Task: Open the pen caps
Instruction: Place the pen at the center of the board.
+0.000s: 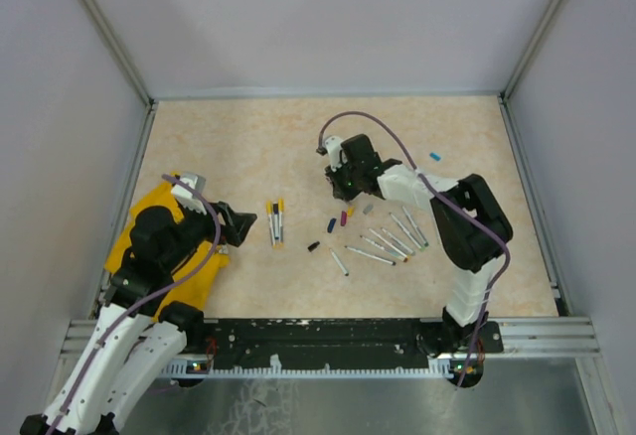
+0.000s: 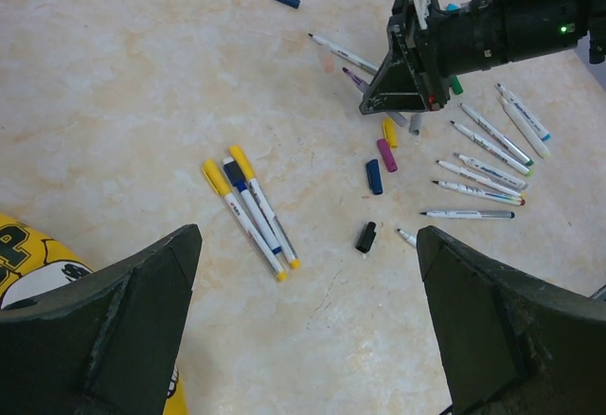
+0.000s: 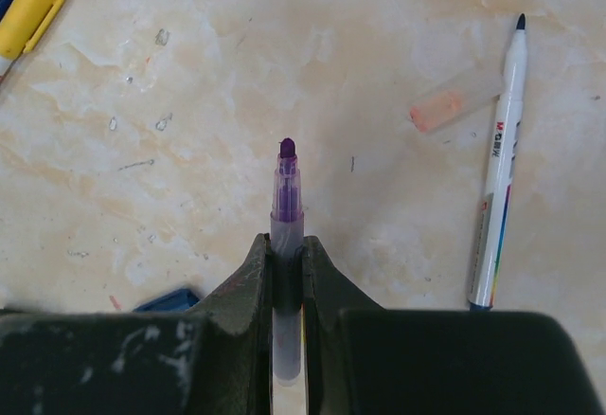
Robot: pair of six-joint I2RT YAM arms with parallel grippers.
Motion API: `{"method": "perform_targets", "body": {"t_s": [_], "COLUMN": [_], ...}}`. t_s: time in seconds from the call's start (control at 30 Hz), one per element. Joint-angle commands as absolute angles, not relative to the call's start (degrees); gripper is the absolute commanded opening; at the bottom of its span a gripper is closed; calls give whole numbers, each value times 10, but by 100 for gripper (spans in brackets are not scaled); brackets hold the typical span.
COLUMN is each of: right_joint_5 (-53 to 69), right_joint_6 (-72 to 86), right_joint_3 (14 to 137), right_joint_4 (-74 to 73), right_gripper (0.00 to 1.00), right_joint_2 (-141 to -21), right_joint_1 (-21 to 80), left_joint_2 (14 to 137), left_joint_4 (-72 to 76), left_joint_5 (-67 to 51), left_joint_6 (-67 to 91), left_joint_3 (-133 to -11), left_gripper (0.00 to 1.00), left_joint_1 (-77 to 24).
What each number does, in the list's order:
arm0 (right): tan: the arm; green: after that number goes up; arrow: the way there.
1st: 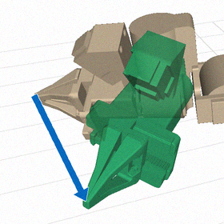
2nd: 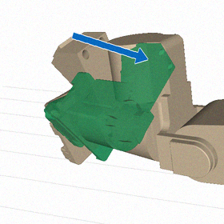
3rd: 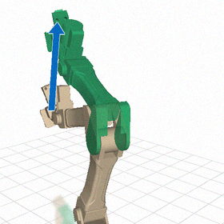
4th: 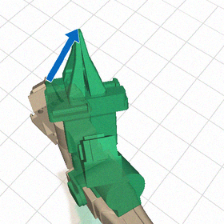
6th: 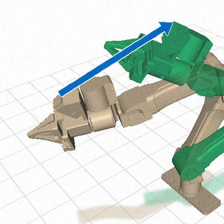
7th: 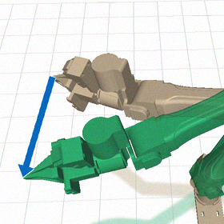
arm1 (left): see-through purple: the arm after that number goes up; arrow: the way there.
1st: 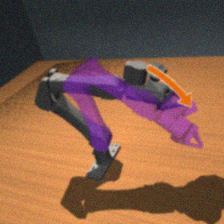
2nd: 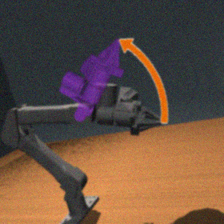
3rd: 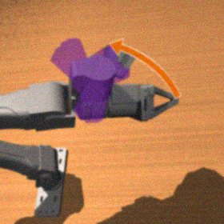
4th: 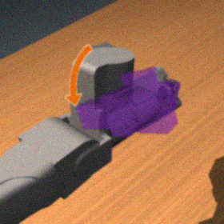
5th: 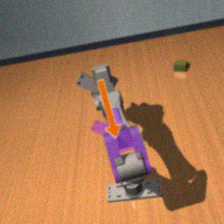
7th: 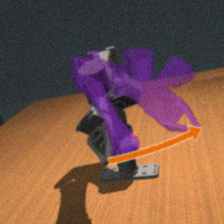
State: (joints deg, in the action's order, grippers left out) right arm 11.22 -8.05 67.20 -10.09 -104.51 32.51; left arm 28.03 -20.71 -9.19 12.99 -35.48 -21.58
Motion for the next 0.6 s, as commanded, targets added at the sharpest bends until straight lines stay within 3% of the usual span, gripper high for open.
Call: {"method": "perform_targets", "body": {"t_s": [0.0,0.3,0.57], "right_joint_5": [54,5,-13], "right_joint_6": [-91,-136,-142], "right_joint_3": [732,806,828], "right_joint_4": [-112,-161,-192], "right_gripper": [0,1,13], "right_joint_2": [-1074,-1140,-1167], "right_joint_1": [341,364,372], "left_joint_2": [278,277,273], "left_joint_4": [-210,-210,-210], "left_joint_5": [-89,-89,-88], "left_joint_6": [122,122,122], "left_joint_3": [-348,-348,-347], "left_gripper": [100,100,100], "left_joint_1": [-214,-213,-213]}}
